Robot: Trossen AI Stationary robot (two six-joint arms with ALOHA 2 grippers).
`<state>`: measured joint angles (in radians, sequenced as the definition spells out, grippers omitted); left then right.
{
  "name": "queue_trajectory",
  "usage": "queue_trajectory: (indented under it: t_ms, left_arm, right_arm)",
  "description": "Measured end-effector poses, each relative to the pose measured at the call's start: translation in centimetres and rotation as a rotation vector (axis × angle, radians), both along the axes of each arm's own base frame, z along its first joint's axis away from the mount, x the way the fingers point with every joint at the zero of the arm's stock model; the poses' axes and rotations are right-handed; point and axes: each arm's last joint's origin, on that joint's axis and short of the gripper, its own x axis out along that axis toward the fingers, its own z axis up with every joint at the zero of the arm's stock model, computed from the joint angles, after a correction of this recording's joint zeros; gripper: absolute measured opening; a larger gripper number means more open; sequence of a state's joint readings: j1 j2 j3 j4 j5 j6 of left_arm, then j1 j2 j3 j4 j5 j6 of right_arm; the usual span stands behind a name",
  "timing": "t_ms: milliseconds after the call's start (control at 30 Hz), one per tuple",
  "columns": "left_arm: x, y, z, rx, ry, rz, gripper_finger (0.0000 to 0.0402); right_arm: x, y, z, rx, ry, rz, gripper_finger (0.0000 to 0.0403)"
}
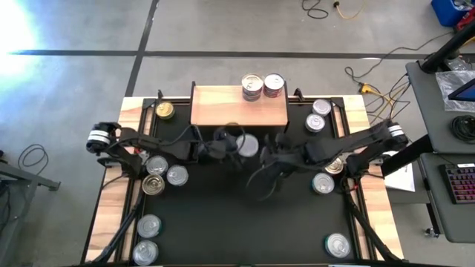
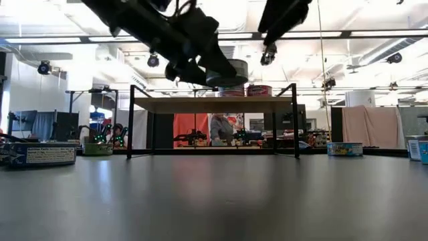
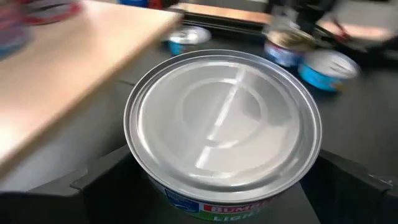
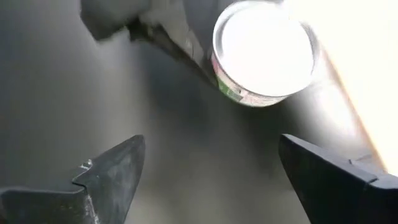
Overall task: Stack canned seafood by type on shelf
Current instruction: Put the white-green tuna can on the shelf
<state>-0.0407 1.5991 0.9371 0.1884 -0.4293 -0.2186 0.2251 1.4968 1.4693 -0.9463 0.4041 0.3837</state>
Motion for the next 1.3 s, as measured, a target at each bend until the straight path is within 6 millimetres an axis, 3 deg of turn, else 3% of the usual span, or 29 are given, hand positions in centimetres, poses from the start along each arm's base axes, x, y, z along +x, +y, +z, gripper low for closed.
queue_trajectory:
  t_ms: [167,367,567,833,1133,1300]
  left_arm:
    - [0.5,2.3,0.9,0.013,-0.025,0.067,0.0374]
    - [1.3,4.4,1.6,0.060,0.052,0.099,0.0375]
    - [1.5,6.9,1.7,0.058,0.082,0.166,0.0376]
    - [1.3,8.9,1.2,0.022,0.087,0.201,0.0376]
    - [1.2,10.0,1.3,-0.014,0.057,0.176,0.0386]
    - [1.1,10.3,1.2,-0.019,0.071,0.149,0.0397]
  right_arm:
    - [-1.2,-2.7,2.6,-0.015,-0.107,-0.055,0.0302]
    - [-1.1,-5.5,5.5,-0.060,-0.317,-0.036,0.0171]
    - [-0.5,-9.9,5.2,-0.039,-0.329,-0.039,0.0028]
    - [1.6,-14.4,3.0,0.029,-0.339,-0.051,0.0018]
    - [4.7,-16.8,-1.8,0.082,-0.244,-0.050,0.0018]
    - [5.7,-17.9,-3.2,0.088,-0.251,-0.081,0.0018]
